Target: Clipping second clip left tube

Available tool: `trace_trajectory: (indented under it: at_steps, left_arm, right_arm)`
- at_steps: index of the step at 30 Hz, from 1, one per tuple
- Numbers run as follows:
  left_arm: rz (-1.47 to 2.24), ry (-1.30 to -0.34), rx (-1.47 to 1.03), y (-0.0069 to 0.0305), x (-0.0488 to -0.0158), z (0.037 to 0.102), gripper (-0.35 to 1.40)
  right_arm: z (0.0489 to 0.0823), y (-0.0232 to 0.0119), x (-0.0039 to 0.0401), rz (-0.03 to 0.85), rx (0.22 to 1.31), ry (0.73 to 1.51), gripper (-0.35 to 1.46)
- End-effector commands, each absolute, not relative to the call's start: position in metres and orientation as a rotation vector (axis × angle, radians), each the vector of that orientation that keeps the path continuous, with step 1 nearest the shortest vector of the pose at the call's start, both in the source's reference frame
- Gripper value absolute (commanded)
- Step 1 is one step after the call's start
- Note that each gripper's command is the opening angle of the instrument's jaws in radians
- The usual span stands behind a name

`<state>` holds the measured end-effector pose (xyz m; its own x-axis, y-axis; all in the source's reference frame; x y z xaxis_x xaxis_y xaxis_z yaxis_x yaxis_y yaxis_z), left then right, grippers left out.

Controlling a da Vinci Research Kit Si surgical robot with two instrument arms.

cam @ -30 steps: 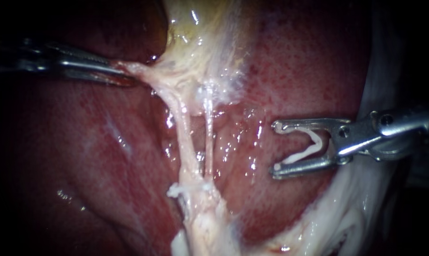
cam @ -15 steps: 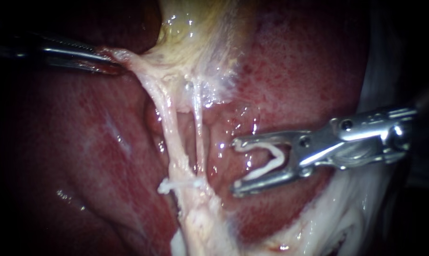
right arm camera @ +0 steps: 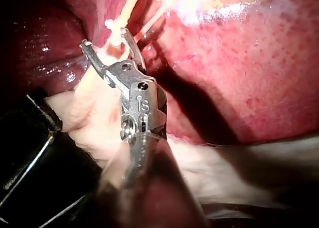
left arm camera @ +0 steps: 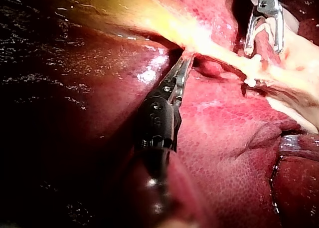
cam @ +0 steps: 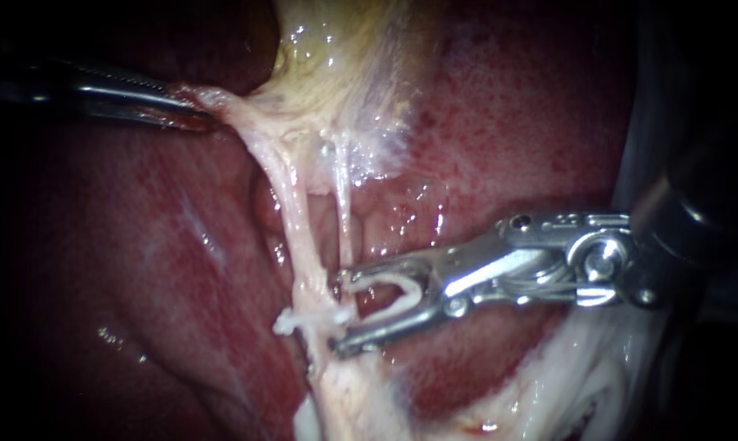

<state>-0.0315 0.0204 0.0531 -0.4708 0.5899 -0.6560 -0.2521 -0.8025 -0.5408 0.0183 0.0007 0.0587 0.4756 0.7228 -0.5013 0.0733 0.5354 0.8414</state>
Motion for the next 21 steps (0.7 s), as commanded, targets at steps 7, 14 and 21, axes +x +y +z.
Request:
trace_trajectory:
  at_steps: [7,14,21]
  left_arm:
    - [2.277,-0.511,-1.221,0.0204,-0.0315,0.0533,-0.35]
    - [2.278,-0.510,-1.221,0.0204,-0.0315,0.0536,-0.35]
    - [2.279,-0.510,-1.221,0.0204,-0.0314,0.0538,-0.35]
  right_arm:
    - [0.0613,0.0007,0.0181,0.504,0.954,1.001,0.50]
    - [0.0621,0.0010,0.0180,0.529,0.969,0.996,0.50]
    - [0.0629,0.0008,0.0187,0.551,0.978,0.994,0.50]
